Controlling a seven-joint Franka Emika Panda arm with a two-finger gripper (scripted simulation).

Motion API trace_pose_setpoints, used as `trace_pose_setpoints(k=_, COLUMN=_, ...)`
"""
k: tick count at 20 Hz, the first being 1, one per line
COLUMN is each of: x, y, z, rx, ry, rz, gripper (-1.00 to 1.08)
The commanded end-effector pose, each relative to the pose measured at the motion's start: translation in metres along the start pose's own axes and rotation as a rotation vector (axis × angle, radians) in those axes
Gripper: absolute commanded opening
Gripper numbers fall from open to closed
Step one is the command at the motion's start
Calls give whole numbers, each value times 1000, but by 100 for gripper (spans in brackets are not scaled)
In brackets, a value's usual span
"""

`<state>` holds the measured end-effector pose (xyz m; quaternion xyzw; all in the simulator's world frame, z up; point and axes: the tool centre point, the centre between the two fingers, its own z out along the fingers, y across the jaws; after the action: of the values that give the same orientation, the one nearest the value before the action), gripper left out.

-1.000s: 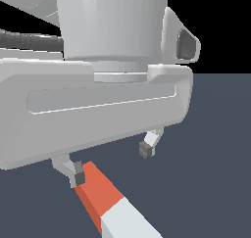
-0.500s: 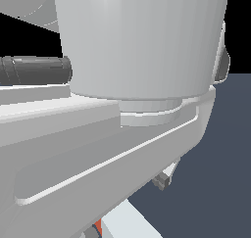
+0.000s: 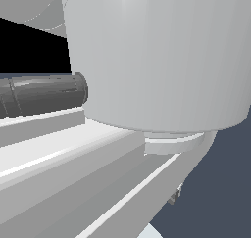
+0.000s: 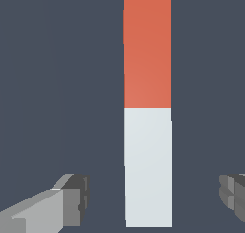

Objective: Insert the peg into the horizontal hole in a box.

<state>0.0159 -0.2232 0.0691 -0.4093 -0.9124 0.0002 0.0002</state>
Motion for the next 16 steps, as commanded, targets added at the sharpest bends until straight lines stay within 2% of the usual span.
trace_pose_setpoints(k=1, x=0, y=0, z=0, rx=0, ry=0, rz=0, gripper=100)
trace_pose_setpoints(k=16, x=-1, y=1, z=50, rx=0, ry=0, rz=-8, gripper=100)
